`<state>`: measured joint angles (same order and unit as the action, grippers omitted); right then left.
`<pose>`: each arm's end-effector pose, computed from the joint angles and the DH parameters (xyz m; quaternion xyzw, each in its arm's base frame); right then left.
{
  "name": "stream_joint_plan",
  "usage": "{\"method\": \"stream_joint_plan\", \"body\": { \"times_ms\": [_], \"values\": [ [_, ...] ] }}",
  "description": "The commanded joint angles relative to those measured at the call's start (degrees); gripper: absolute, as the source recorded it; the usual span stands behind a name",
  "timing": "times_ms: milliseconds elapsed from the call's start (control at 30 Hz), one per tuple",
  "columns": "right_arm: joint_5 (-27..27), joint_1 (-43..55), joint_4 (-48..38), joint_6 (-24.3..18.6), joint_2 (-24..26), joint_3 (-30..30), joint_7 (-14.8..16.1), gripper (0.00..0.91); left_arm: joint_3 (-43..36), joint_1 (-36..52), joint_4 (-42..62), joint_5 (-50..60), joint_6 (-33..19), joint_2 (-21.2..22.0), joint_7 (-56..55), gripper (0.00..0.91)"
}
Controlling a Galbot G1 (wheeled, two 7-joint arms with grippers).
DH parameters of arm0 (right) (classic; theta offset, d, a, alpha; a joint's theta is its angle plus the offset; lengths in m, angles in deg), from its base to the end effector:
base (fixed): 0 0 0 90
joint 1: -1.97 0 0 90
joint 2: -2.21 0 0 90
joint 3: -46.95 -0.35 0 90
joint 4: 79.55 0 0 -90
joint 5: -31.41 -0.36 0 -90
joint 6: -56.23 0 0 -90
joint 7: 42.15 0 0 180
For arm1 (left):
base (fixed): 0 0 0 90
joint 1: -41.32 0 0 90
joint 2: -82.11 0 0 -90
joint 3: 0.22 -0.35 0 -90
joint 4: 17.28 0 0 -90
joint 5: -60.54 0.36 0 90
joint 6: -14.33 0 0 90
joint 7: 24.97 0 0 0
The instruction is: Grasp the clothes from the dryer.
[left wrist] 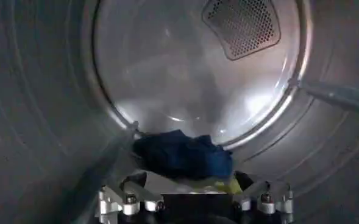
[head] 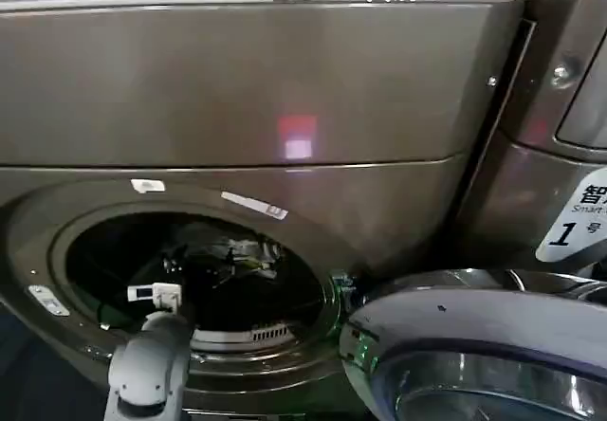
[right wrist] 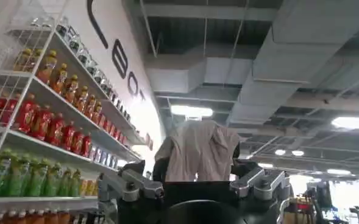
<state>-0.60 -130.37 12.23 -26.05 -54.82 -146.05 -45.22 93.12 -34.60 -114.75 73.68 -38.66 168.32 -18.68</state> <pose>-0.1228 -0.4785 -0.0146 0.6398 0.7283 -0.2080 0.1306 0.4189 0.0408 -0.2054 0.0412 -0.9828 -0.1118 0.1411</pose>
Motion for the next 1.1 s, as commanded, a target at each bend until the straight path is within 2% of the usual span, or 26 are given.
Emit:
{"method": "stream_joint_plan", "body": {
  "times_ms": [33, 133, 200, 233, 267, 300, 367, 600, 733, 800, 833, 900, 1100],
  "values": [
    [0.03, -0.10, 0.15, 0.03, -0.16, -0.03, 0.08, 0.907, 0.26, 11.17, 17.67, 4.74, -10.36, -0.08, 1.09, 0.907],
    [0.05, -0.15, 0.01, 0.01, -0.15, -0.13, 0.08, 0.907, 0.33, 11.41, 18.36, 9.81, -10.03, -0.21, 5.74, 0.907],
    [0.07, -0.15, 0.03, 0.04, -0.13, -0.01, 0.17, 0.907, 0.66, 11.50, 18.55, 18.95, -11.17, -0.98, 18.12, 0.907],
    [0.08, -0.14, 0.13, 0.04, -0.07, 0.04, 0.18, 0.907, 0.60, 11.78, 19.22, 28.09, -13.28, -1.68, 24.90, 0.907],
    [0.07, -0.13, 0.20, 0.09, -0.05, 0.04, 0.19, 0.907, 0.65, 11.93, 19.52, 34.74, -15.70, -1.79, 28.53, 0.907],
    [0.06, -0.15, 0.38, 0.13, -0.12, 0.10, 0.27, 0.907, 1.70, 12.49, 20.10, 42.49, -22.44, -1.79, 34.03, 0.907],
    [0.11, -0.02, 0.44, 0.07, -0.29, 0.41, 0.51, 0.907, 1.54, 13.81, 19.96, 51.26, -26.34, -2.07, 42.87, 0.907],
    [0.13, 0.14, 0.64, 0.04, -0.55, 0.79, 0.54, 0.907, 2.04, 19.93, 22.95, 78.62, -46.26, -0.34, 58.22, 0.907],
    [0.10, -0.23, 0.34, -0.14, -0.46, 0.48, 0.61, 0.907, 1.06, 22.93, 25.23, 76.83, -53.36, -1.70, 66.00, 0.907],
    [0.07, -0.26, 0.45, -0.10, -0.31, 0.61, 0.58, 0.907, 0.69, 25.02, 26.72, 72.38, -53.64, -2.20, 70.89, 0.907],
    [0.07, -0.32, 0.52, -0.08, -0.13, 0.66, 0.58, 0.907, 0.33, 26.12, 27.97, 72.70, -56.33, -2.49, 70.90, 0.907],
    [0.07, -0.40, 0.39, -0.07, 0.17, 0.59, 0.57, 0.907, -0.47, 27.49, 30.08, 72.88, -58.42, -3.01, 70.93, 0.907],
    [0.18, -0.50, 0.41, -0.21, -0.23, 0.81, 0.60, 0.907, -1.07, 29.44, 32.68, 71.58, -59.00, -4.00, 70.98, 0.907]
  ]
}}
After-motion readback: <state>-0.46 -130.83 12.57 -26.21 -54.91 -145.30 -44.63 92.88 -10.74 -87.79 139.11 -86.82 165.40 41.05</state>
